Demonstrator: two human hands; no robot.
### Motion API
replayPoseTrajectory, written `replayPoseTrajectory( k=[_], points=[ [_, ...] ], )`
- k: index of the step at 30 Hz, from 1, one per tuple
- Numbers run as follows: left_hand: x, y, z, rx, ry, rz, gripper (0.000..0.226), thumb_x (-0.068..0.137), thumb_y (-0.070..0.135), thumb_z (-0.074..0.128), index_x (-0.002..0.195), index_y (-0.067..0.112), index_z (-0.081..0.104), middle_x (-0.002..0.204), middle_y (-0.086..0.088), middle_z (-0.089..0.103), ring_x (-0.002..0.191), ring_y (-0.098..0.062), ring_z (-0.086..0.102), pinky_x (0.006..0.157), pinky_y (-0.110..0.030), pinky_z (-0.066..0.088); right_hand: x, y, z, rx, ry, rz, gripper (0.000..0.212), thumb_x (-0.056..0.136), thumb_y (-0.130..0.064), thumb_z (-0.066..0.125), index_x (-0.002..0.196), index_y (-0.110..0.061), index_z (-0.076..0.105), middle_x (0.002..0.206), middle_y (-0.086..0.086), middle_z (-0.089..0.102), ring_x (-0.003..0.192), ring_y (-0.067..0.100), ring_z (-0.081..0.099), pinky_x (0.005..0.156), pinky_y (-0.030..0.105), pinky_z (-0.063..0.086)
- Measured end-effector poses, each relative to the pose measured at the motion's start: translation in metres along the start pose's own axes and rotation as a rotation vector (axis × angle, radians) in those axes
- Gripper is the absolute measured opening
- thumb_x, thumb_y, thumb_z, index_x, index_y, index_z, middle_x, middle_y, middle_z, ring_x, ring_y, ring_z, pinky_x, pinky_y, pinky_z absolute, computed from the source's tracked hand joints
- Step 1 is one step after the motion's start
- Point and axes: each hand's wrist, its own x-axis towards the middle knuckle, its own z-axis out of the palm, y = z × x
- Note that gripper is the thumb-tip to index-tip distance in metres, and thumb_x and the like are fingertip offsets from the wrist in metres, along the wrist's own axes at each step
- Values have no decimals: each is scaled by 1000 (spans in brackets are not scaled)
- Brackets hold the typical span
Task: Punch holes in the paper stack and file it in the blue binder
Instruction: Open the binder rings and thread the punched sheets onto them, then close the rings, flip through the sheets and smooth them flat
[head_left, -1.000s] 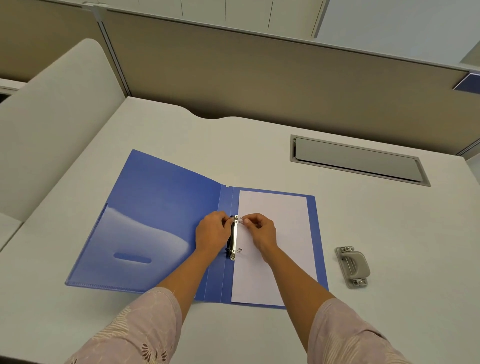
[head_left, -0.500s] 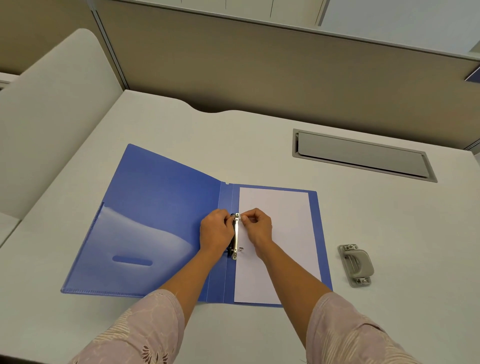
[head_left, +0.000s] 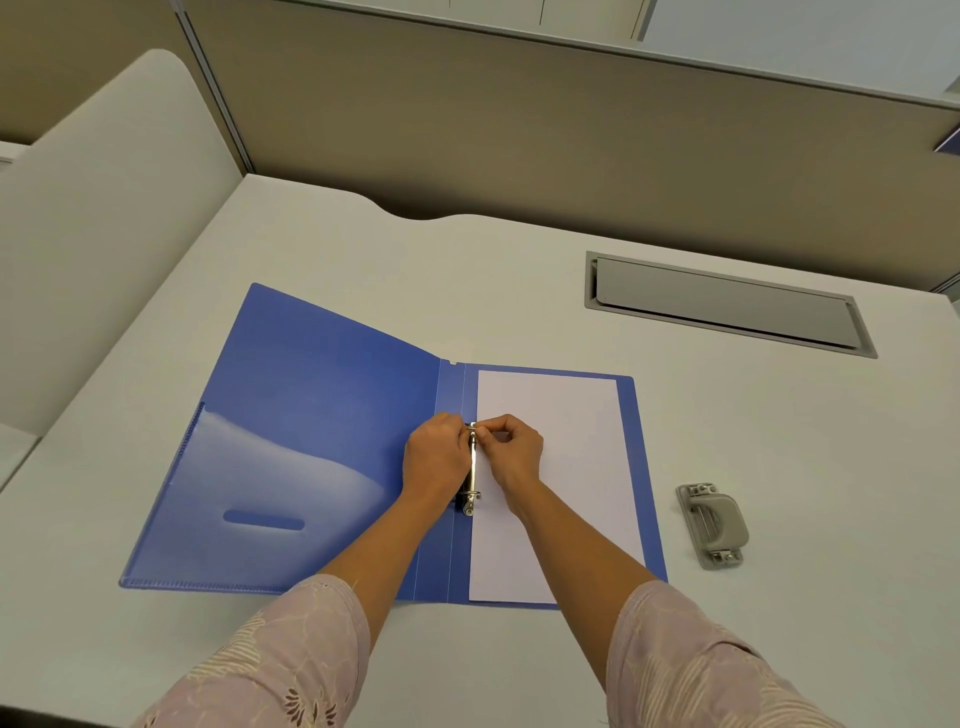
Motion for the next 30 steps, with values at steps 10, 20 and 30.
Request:
replayPoseTrajectory(
  k=[10,20,30],
  points=[
    [2,-2,-3,15,-24,29,20,95,21,55,89,6,65,85,-10,65,74,-20,60,69,-28,51,-1,-1,-2,-25,-17,-11,9,85,-6,69,93,-4,72,92,10,72,87,22,66,86,33,56],
    [-4,-11,-7,-147,-95,-18,17,97,17,51,98,10,66,94,-4,63,81,-16,58,71,-24,49,-3,-5,-11,-67,-113,-5,10,87,-14,67,95,-10,72,96,4,72,91,18,65,85,26,53],
    [-41,-7,-19,-210,2,7,28,96,22,54,123,19,59,108,1,62,99,-15,56,80,-25,49,-25,8,-56,-424,-27,-81,35,89,-40,61,121,-27,57,126,-3,58,119,20,50,102,38,41]
  ],
)
